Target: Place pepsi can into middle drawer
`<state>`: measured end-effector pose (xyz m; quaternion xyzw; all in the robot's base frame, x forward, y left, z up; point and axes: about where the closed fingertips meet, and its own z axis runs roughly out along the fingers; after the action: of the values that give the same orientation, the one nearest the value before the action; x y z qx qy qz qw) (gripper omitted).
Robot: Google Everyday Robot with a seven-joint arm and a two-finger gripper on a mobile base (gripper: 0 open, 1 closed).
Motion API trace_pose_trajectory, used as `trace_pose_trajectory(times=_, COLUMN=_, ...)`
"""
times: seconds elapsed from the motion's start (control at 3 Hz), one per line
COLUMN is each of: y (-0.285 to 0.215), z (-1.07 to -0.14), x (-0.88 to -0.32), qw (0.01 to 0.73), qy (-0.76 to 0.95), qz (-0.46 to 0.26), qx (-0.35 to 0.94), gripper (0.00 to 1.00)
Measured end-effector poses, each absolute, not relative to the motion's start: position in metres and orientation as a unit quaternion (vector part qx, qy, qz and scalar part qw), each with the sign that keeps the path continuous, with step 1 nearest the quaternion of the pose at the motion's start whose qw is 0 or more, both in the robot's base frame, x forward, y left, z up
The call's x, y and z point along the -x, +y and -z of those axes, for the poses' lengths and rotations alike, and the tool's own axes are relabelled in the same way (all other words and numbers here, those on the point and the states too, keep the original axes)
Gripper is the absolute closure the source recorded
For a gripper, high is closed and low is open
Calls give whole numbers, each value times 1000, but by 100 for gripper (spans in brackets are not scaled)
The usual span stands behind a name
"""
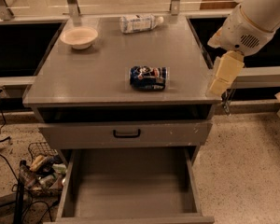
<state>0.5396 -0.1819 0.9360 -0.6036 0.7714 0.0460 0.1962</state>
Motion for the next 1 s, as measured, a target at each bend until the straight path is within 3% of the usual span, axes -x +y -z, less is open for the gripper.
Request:
trace_pose_trajectory(times=0.33, y=-183, z=-947, x=-546, qw=180, qy=782, qz=8, qx=597, gripper=0)
trace_pose_trajectory(times=1.0, y=-189, z=-945, x=-553, qw=190, qy=779, qz=6, qx=598, gripper=0)
